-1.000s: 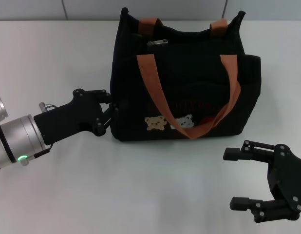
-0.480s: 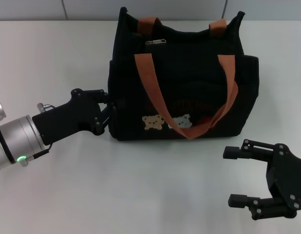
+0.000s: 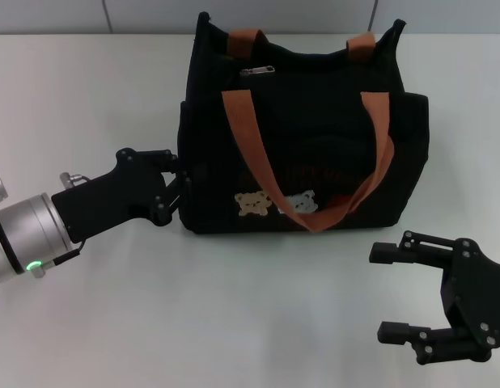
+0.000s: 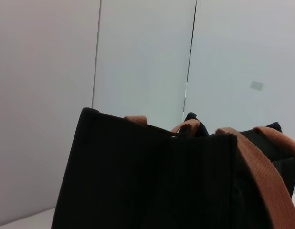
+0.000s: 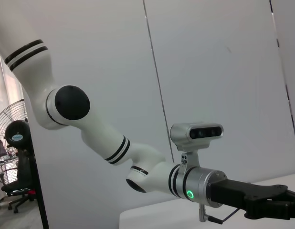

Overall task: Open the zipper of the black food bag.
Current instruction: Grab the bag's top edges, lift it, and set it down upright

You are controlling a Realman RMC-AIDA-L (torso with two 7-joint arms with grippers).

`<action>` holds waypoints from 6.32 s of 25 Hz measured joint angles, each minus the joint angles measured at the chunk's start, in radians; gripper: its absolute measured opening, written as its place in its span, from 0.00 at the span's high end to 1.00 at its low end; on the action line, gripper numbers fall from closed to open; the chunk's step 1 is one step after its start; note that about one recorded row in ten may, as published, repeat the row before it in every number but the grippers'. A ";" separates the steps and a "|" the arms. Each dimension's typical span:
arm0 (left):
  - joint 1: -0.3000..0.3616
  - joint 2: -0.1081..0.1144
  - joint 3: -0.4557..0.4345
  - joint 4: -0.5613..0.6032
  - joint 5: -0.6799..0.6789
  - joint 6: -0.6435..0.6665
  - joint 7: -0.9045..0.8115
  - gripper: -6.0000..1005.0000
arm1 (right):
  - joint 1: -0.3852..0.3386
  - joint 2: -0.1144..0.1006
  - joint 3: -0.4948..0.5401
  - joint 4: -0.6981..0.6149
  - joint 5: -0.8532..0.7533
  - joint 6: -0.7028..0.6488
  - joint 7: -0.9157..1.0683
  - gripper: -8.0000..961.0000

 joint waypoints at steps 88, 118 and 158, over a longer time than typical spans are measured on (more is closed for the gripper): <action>-0.072 -0.003 0.246 0.399 -0.092 0.336 0.074 0.90 | 0.020 0.036 0.649 0.596 -0.127 0.568 -0.883 0.13; -0.068 0.001 0.240 0.328 -0.103 0.306 0.123 0.90 | -0.049 0.034 0.728 0.589 -0.117 0.439 -0.882 0.14; -0.081 -0.002 0.241 0.276 -0.115 0.305 0.144 0.88 | -0.066 0.038 0.804 0.779 -0.109 0.515 -1.619 0.13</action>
